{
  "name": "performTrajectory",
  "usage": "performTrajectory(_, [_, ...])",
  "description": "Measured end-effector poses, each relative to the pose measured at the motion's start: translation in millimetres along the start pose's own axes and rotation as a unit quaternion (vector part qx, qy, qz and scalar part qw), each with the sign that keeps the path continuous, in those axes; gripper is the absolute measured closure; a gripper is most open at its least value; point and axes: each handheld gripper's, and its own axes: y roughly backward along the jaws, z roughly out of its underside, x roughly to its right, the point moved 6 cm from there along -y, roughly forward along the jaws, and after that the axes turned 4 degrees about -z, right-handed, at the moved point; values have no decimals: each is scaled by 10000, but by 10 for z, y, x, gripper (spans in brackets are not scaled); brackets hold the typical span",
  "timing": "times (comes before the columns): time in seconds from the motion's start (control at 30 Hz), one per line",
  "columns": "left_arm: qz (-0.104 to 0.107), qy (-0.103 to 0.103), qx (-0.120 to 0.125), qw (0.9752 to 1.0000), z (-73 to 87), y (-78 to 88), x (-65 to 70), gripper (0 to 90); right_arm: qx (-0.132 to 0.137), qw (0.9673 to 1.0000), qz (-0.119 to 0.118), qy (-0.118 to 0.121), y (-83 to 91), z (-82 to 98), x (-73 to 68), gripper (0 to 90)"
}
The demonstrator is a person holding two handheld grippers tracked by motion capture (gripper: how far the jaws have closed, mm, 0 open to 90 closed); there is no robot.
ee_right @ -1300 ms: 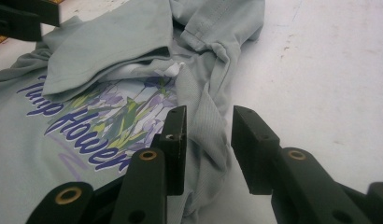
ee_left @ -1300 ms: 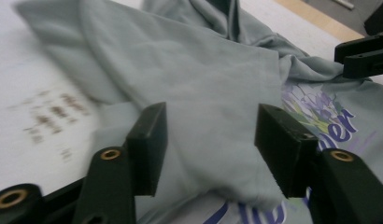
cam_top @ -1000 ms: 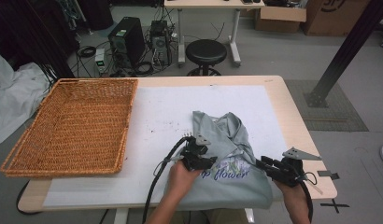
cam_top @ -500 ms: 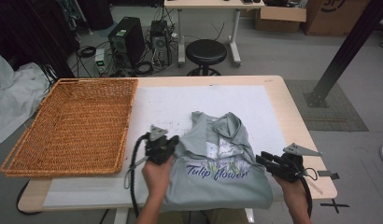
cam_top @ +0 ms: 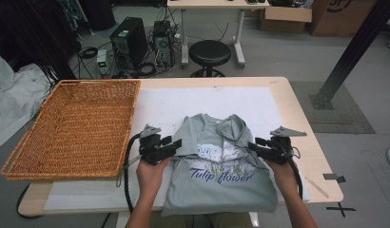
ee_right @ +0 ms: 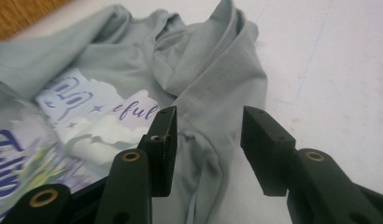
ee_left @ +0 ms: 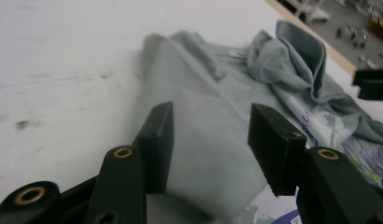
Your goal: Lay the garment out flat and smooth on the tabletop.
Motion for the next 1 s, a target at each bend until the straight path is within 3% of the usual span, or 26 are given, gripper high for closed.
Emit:
performTrajectory(0.03, [-57,-52,-163,9998,8,-71,4,497,-205,9997,35,129,-80,4,-8,564])
performTrajectory(0.07, [-281,-114,-452,9985,35,-177,-12,499,-377,9990,51,216,-141,20,-14,568])
performTrajectory(0.1, [-390,-125,-606,9973,55,-230,-30,520,-687,9969,127,367,-228,61,-11,609])
performTrajectory(0.13, [-488,-156,-777,9957,88,-290,-60,581,-831,9952,192,473,-263,85,0,661])
performTrajectory(0.2, [-652,-236,-821,9942,113,-321,-97,756,-827,9944,297,592,-260,80,45,795])
performTrajectory(0.27, [-846,-207,-629,9942,83,-285,-139,828,-648,9954,405,570,-214,34,116,837])
performTrajectory(0.33, [-1005,-101,-383,9941,40,-222,-173,838,-347,9973,549,334,-162,-32,236,842])
performTrajectory(0.4, [-1181,14,-139,9929,3,-142,-210,845,69,9980,584,-222,-107,-105,397,841])
performTrajectory(0.47, [-1380,81,-43,9904,3,-80,-254,848,243,9943,819,-645,-80,-139,546,850])
performTrajectory(0.53, [-1314,274,-95,9909,58,-56,-299,847,175,9919,755,-1008,-115,-128,668,847])
performTrajectory(0.63, [-1395,304,-7,9898,117,-5,-321,844,109,9921,760,-994,-131,-103,713,832])
performTrajectory(0.67, [-1501,334,92,9881,130,36,-347,851,134,9913,838,-1002,-110,-99,724,832])
performTrajectory(0.73, [-1474,498,231,9875,148,94,-401,852,228,9884,1014,-1107,-54,-95,776,816])
performTrajectory(0.83, [-1423,562,201,9880,187,150,-470,851,356,9865,968,-1272,8,-101,825,673])
performTrajectory(0.93, [-1376,482,230,9890,187,163,-449,840,530,9845,974,-1358,138,-96,854,657])
performTrajectory(1.0, [-1480,515,387,9869,167,206,-449,833,351,9853,901,-1406,161,-40,870,633])
